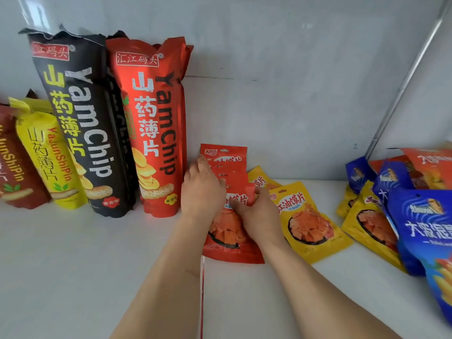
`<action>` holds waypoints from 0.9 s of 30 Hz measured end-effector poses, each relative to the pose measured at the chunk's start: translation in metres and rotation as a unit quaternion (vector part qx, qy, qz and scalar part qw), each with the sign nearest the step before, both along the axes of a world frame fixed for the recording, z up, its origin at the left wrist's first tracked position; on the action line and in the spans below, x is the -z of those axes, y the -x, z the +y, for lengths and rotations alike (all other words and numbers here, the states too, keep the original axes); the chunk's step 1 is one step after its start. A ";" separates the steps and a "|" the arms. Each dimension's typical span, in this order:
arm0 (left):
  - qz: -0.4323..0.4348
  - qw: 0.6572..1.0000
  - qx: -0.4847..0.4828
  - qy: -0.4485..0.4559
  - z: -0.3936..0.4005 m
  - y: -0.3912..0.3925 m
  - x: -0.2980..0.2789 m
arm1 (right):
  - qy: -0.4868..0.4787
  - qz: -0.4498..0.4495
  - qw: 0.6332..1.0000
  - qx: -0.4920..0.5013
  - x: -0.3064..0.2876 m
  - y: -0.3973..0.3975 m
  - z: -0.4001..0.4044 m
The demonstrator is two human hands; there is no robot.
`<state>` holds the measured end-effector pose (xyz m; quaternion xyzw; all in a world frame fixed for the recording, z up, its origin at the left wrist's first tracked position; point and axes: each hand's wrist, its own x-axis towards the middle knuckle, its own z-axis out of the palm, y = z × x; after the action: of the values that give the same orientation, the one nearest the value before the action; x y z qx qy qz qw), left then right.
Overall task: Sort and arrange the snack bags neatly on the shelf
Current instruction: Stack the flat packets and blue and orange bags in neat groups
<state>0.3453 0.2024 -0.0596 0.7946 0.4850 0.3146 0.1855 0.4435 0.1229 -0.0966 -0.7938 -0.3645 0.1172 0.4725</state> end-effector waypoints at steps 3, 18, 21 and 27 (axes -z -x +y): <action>0.015 0.997 -0.002 -0.069 -0.009 0.001 -0.008 | 0.006 -0.041 0.999 0.004 -0.008 -0.006 -0.009; -0.134 0.979 0.086 0.123 -0.074 -0.086 -0.002 | 0.209 -0.117 0.969 -0.055 -0.010 -0.137 -0.070; -0.139 0.980 0.048 0.134 -0.076 -0.093 0.006 | 0.190 -0.108 0.975 -0.051 -0.006 -0.143 -0.064; -0.186 0.980 0.015 0.074 -0.078 -0.099 0.000 | 0.074 0.000 0.997 -0.036 -0.007 -0.155 -0.066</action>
<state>0.4445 0.1247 -0.0593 0.7136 0.4519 0.4171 0.3356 0.5984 0.0567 -0.0894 -0.8129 -0.3836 0.1608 0.4077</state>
